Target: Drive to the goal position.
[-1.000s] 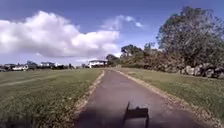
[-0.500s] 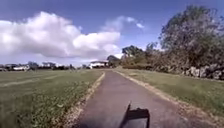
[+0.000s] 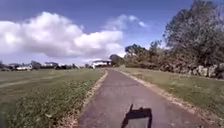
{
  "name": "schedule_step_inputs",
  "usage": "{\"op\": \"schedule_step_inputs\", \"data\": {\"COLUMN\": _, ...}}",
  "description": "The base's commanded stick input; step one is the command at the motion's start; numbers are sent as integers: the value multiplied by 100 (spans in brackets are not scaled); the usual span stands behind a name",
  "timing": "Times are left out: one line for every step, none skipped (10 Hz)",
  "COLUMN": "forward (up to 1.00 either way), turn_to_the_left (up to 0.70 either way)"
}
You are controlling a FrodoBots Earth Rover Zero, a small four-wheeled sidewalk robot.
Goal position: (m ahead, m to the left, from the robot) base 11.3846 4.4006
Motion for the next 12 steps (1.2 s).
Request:
{"op": "schedule_step_inputs", "data": {"forward": 70, "turn_to_the_left": 0}}
{"op": "schedule_step_inputs", "data": {"forward": 70, "turn_to_the_left": 0}}
{"op": "schedule_step_inputs", "data": {"forward": 70, "turn_to_the_left": 0}}
{"op": "schedule_step_inputs", "data": {"forward": 70, "turn_to_the_left": 0}}
{"op": "schedule_step_inputs", "data": {"forward": 70, "turn_to_the_left": 0}}
{"op": "schedule_step_inputs", "data": {"forward": 70, "turn_to_the_left": 0}}
{"op": "schedule_step_inputs", "data": {"forward": 70, "turn_to_the_left": 0}}
{"op": "schedule_step_inputs", "data": {"forward": 70, "turn_to_the_left": 0}}
{"op": "schedule_step_inputs", "data": {"forward": 70, "turn_to_the_left": 0}}
{"op": "schedule_step_inputs", "data": {"forward": 70, "turn_to_the_left": 0}}
{"op": "schedule_step_inputs", "data": {"forward": 70, "turn_to_the_left": 4}}
{"op": "schedule_step_inputs", "data": {"forward": 70, "turn_to_the_left": 8}}
